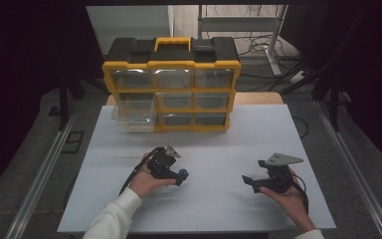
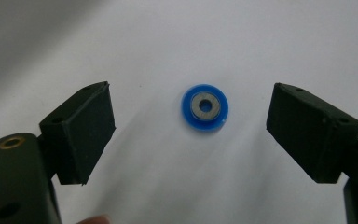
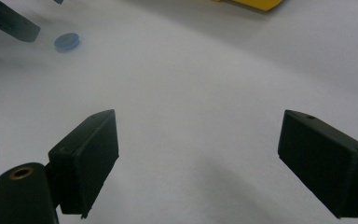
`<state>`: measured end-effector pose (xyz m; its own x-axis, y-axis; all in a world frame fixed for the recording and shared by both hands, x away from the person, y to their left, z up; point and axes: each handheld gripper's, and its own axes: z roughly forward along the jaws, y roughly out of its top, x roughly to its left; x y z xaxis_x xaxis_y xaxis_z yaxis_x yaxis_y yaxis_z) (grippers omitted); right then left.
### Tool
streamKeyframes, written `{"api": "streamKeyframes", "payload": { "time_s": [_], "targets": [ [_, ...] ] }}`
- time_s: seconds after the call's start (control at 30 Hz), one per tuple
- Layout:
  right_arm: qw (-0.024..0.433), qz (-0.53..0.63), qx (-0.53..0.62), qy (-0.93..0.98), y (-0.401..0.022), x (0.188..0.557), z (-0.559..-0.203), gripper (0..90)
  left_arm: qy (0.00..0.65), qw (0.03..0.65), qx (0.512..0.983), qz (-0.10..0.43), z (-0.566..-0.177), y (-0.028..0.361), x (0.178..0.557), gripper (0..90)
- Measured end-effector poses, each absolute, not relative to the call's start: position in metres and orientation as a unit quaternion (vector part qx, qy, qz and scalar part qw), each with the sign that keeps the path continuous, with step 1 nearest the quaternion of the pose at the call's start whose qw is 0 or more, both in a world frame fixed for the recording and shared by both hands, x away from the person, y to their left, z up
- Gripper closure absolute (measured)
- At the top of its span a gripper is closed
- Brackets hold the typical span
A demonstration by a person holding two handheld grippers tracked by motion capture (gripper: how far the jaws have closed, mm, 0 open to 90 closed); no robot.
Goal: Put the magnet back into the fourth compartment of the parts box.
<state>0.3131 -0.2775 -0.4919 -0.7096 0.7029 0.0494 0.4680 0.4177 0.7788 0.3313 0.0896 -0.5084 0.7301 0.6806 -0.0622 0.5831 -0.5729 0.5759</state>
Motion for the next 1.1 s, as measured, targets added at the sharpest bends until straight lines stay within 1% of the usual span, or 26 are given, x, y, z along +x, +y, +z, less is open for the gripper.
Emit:
{"api": "streamKeyframes", "payload": {
  "time_s": [0.17, 0.23, 0.33, 0.57, 0.63, 0.73, 0.97, 1.1],
  "targets": [
    [0.145, 0.408, 0.354, 0.829, -0.278, 0.313, -0.492, 12.6, 0.356, 0.285, 0.886, 0.084, -0.511, 0.084, 0.334, 16.2],
    [0.145, 0.408, 0.353, 0.830, -0.278, 0.313, -0.492, 12.5, 0.356, 0.286, 0.885, 0.087, -0.511, 0.084, 0.334, 19.3],
    [0.146, 0.408, 0.353, 0.829, -0.278, 0.313, -0.492, 12.7, 0.356, 0.282, 0.887, 0.086, -0.514, 0.082, 0.336, 21.1],
    [0.147, 0.407, 0.353, 0.830, -0.277, 0.314, -0.493, 12.7, 0.355, 0.258, 0.895, 0.082, -0.520, 0.076, 0.338, 31.9],
    [0.147, 0.406, 0.352, 0.830, -0.277, 0.314, -0.493, 12.7, 0.353, 0.255, 0.897, 0.080, -0.521, 0.075, 0.338, 36.9],
    [0.147, 0.406, 0.353, 0.830, -0.277, 0.313, -0.493, 12.7, 0.350, 0.260, 0.897, 0.072, -0.521, 0.075, 0.338, 46.7],
    [0.147, 0.404, 0.351, 0.832, -0.277, 0.314, -0.493, 12.8, 0.350, 0.259, 0.898, 0.062, -0.519, 0.076, 0.339, 62.0],
    [0.148, 0.404, 0.351, 0.832, -0.277, 0.314, -0.493, 12.8, 0.349, 0.259, 0.899, 0.062, -0.519, 0.076, 0.339, 62.4]
  ]
}}
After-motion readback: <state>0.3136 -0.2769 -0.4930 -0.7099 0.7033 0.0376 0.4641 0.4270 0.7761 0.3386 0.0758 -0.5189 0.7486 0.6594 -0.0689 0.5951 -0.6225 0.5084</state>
